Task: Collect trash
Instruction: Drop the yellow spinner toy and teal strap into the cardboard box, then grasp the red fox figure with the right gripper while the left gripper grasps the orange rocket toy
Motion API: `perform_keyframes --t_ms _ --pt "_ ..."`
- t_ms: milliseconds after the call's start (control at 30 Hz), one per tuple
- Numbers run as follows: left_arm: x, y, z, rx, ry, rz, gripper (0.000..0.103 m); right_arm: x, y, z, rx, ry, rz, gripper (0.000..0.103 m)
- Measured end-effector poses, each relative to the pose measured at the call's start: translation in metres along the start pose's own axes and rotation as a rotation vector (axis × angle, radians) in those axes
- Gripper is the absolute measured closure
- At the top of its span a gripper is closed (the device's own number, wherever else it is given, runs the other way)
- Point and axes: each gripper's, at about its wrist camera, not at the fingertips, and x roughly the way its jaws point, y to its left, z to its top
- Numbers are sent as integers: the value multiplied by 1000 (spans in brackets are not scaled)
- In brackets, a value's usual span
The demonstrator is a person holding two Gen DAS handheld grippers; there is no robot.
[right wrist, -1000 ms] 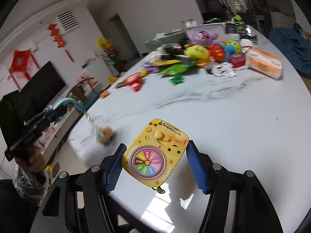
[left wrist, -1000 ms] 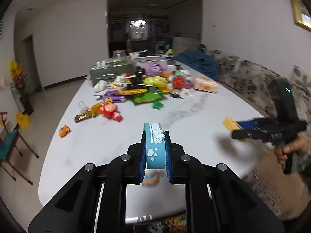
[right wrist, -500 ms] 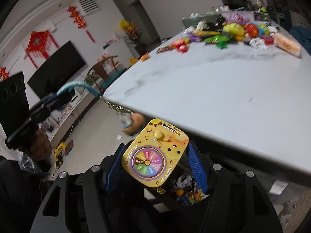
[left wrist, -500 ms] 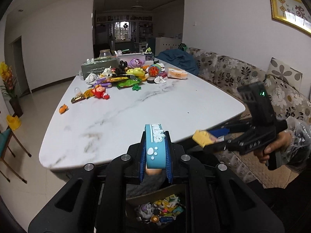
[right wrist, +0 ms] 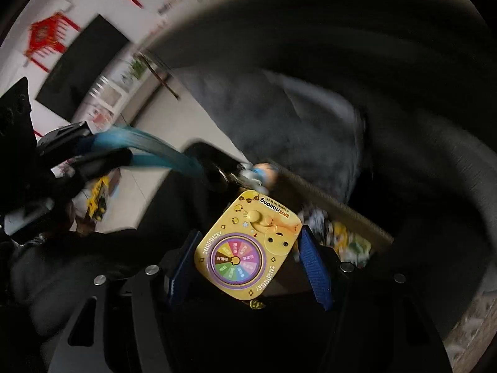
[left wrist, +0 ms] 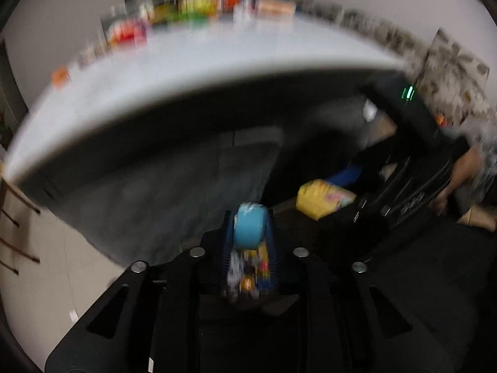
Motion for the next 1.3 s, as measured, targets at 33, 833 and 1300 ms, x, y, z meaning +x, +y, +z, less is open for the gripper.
perform_keyframes --t_ms 33,833,1300 --pt "14 6 -5 -10 30 -7 59 12 -7 0 6 40 -23 38" --pt "-67 170 147 -367 -327 291 25 -82 -8 321 -203 -388 -267 24" --pt "-9 299 215 -384 -230 338 25 -17 -38 411 -62 -259 -336 55"
